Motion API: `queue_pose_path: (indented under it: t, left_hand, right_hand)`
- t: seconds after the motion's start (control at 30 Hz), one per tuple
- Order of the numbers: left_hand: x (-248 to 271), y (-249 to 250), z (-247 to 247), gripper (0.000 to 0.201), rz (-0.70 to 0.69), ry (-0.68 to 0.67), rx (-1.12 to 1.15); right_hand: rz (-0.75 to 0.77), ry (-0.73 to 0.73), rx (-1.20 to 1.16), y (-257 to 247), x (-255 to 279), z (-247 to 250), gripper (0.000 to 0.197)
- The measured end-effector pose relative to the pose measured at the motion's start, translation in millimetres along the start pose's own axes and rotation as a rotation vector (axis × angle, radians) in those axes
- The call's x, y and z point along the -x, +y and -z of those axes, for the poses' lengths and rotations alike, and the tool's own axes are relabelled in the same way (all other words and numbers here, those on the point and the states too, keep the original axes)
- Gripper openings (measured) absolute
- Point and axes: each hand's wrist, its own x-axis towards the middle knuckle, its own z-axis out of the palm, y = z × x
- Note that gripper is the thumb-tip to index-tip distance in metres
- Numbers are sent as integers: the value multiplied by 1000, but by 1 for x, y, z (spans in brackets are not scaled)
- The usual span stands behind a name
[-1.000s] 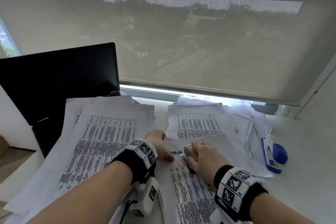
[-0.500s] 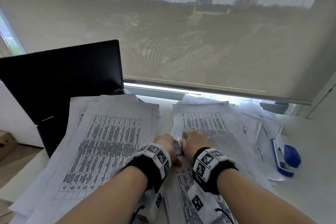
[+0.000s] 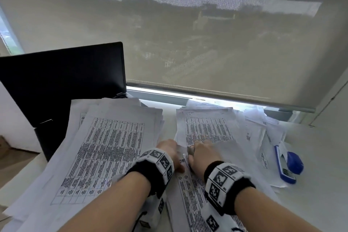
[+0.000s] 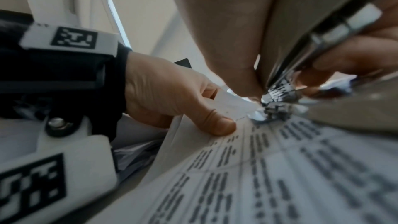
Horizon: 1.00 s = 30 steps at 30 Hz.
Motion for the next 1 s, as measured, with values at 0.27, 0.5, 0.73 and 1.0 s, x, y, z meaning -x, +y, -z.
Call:
queue_pose_path:
  t: [0.27,0.5,0.73,1.0]
  left_hand:
    - [0,2,3,57,-8,-15,-39]
    - [-5,-2,-1,56,9,-2,0]
    - [-12,0,-1,61,27,-18,-4]
    - [-5,0,-3,67,49,11,0]
  right_hand:
    - [-6,32,-76,-9,-11,0,25]
    - [-54,82,-193,-12,-19,10,33]
    - [11,135,-196,43,7,17,50]
    - [26,42,-62,66,21,21,26]
